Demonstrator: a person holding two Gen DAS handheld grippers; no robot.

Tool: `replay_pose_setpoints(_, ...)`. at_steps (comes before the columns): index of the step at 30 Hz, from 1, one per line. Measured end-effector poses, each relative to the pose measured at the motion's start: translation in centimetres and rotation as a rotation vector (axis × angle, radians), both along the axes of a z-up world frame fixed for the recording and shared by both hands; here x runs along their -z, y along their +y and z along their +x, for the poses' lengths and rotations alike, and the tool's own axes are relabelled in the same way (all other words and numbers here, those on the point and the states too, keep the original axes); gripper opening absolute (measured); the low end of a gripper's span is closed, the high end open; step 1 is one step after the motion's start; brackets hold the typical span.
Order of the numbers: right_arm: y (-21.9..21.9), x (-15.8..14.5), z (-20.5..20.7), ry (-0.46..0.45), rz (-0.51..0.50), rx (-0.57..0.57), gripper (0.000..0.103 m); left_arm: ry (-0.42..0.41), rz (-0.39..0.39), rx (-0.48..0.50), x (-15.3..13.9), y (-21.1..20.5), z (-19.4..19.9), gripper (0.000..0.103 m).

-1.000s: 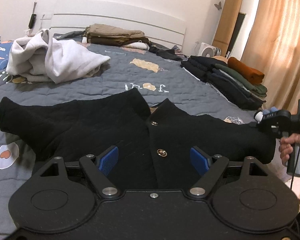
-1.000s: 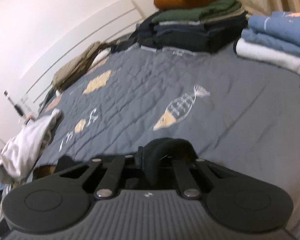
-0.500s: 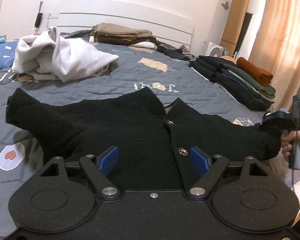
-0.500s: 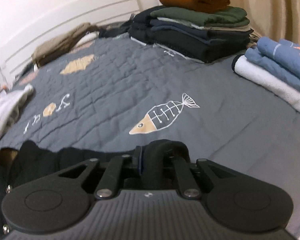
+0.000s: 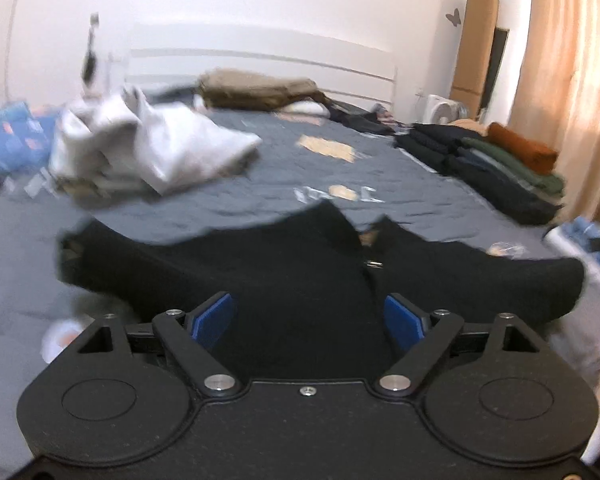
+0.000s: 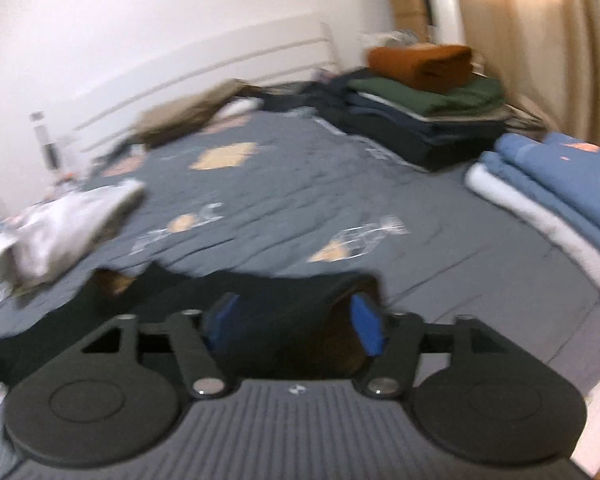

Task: Fold clothes

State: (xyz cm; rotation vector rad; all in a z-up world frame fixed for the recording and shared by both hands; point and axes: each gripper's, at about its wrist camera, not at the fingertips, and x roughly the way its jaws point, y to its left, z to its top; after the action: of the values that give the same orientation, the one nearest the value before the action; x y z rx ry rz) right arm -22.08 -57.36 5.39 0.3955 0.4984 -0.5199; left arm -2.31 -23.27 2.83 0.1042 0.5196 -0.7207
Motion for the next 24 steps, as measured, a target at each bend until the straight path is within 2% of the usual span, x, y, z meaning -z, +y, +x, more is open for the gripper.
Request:
replay_pose_setpoints(3, 4.6, 1.2, -1.1, -0.013, -0.074, -0.150, 0.075, -0.005, 0.023, -0.010, 0.4, 0.7, -0.3, 0.083)
replay_pose_setpoints(5, 7.4, 2.6, -1.0, 0.034, -0.147, -0.243, 0.075, -0.010, 0.030, 0.003, 0.3, 1.1, -0.7, 0.083)
replay_pose_setpoints(7, 9.5, 3.9, -0.5, 0.088, -0.231, -0.273, 0.075, -0.031, 0.045, 0.024, 0.3, 1.2, -1.4, 0.083)
replay_pose_setpoints(10, 11.2, 5.0, -0.6, 0.122, -0.311, -0.334, 0.075, -0.044, 0.056, 0.050, 0.3, 1.7, -2.2, 0.084)
replay_pose_setpoints(14, 11.2, 6.2, -1.2, 0.135, -0.295, -0.350, 0.075, -0.069, 0.093, 0.070, 0.8, 2.2, -3.2, 0.084)
replay_pose_setpoints(18, 11.4, 7.4, -1.5, 0.176, -0.343, -0.350, 0.075, -0.106, 0.146, 0.081, 2.1, 3.5, -3.8, 0.084)
replay_pose_setpoints(24, 11.4, 8.7, -2.8, 0.218, -0.347, -0.360, 0.075, -0.135, 0.251, 0.057, 3.6, 5.9, -4.0, 0.084)
